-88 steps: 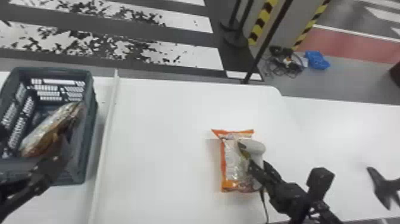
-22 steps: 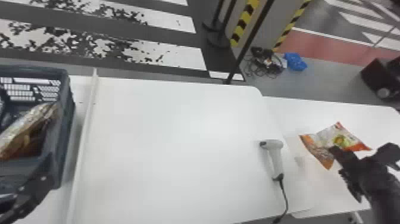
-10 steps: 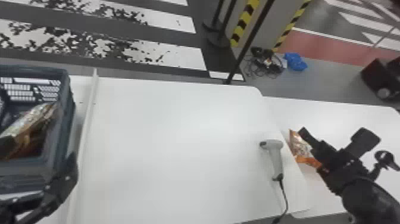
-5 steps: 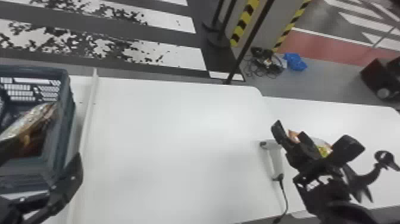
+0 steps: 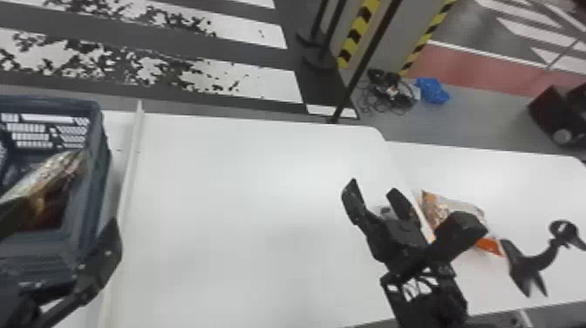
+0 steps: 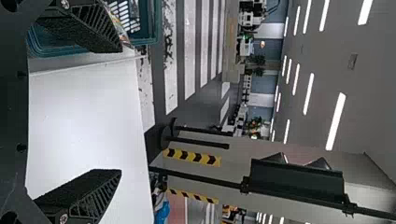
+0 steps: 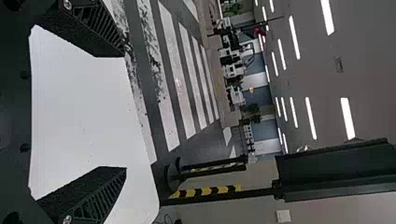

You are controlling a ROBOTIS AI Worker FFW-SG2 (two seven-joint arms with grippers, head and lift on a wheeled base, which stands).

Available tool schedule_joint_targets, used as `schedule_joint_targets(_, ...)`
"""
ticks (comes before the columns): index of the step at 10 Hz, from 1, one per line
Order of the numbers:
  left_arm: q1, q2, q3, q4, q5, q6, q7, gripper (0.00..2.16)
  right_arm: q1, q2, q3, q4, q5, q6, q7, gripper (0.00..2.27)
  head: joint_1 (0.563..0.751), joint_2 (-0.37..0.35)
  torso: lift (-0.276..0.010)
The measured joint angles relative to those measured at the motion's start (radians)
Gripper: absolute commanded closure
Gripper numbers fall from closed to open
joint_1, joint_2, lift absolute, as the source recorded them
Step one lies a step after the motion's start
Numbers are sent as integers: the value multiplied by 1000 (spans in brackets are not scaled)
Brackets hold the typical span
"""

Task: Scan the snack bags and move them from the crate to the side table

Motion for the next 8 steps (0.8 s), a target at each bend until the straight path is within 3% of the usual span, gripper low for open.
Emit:
schedule_joint_targets(4, -8, -4, -1, 87, 9, -117, 56, 73, 94, 13, 139, -41, 131, -106, -27, 83, 695, -176, -87)
schedule_joint_targets(6, -6, -5, 0, 95, 13, -126, 131, 73, 107, 13, 155, -55, 151, -113, -31, 83, 695, -141, -87)
schedule_joint_targets(8, -6, -5, 19, 97, 15, -141, 142, 73, 109, 13, 159, -60, 156, -112, -31, 83, 695, -114, -87)
